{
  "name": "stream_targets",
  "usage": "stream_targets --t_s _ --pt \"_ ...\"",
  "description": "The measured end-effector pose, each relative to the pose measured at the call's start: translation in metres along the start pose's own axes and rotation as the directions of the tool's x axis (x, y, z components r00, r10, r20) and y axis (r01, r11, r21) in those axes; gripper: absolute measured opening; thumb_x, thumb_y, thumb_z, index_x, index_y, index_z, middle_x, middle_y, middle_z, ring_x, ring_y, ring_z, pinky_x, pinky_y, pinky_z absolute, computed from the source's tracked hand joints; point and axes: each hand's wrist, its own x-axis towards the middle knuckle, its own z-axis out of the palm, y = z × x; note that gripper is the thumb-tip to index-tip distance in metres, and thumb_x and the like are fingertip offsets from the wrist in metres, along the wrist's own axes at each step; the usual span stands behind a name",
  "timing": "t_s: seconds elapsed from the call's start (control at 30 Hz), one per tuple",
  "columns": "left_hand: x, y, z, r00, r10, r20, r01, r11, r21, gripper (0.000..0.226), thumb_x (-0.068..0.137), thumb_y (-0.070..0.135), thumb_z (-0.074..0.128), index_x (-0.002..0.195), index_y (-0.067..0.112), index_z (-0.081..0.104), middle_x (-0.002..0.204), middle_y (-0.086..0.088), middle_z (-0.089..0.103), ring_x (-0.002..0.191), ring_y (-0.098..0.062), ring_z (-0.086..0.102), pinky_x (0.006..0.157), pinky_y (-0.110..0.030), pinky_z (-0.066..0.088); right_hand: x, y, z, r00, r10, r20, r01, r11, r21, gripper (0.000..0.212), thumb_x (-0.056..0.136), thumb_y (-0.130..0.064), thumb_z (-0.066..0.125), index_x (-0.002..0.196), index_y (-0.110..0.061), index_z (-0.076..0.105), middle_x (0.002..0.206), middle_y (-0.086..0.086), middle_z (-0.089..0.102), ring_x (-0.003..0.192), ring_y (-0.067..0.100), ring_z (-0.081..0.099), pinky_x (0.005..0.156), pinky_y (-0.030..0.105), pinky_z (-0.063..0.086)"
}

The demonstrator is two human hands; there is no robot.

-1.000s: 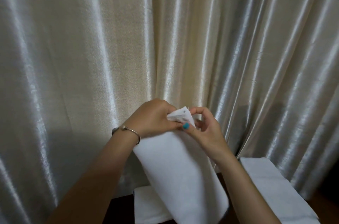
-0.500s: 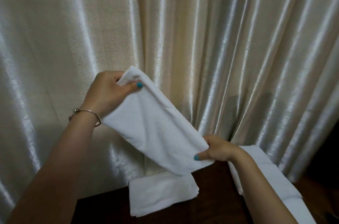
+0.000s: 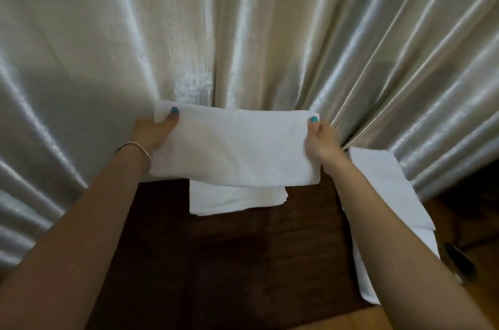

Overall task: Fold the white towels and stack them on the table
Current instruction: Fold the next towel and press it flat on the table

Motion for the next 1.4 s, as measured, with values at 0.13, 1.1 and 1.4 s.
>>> stream_targets --t_s 0.13,1.1,1.4 --pt "0.002 -0.055 0.022 0.926 -0.249 0.285 0.276 0.959 -0.059 0.012 0.089 0.022 0.065 0.083 0.013 0.061 0.081 -0.002 0.068 0.067 -0.015 0.064 0.054 -0.031 0.053 0.036 0.037 0.012 0.887 0.356 0.293 -0.410 0.899 0.152 0.040 0.095 -0.038 0.055 0.114 -0.003 0.058 0.105 0.012 0.067 0.093 0.026 0.064 0.074 0.035 0.050" --pt "0.123 -0.302 0.173 0.980 0.071 -0.185 0.092 0.666 0.740 0.040 0.100 0.032 0.040 0.127 0.002 0.036 0.106 -0.032 0.061 0.091 -0.048 0.060 0.066 -0.042 0.040 0.139 0.268 0.191 0.999 0.029 0.041 0.003 0.782 -0.623 0.034 0.099 -0.037 0.040 0.124 -0.013 0.042 0.112 0.024 0.062 0.100 0.045 0.059 0.078 0.046 0.046" --pt "0.088 -0.281 0.239 0.905 0.338 0.259 -0.389 0.408 0.826 0.051 0.096 0.044 0.037 0.144 0.027 0.036 0.152 -0.015 0.033 0.140 -0.035 0.030 0.114 -0.059 0.018 0.107 0.232 0.257 0.798 -0.456 0.395 0.603 0.582 -0.546 0.051 0.095 -0.044 0.041 0.143 -0.028 0.036 0.153 0.004 0.035 0.140 0.028 0.032 0.111 0.047 0.031"
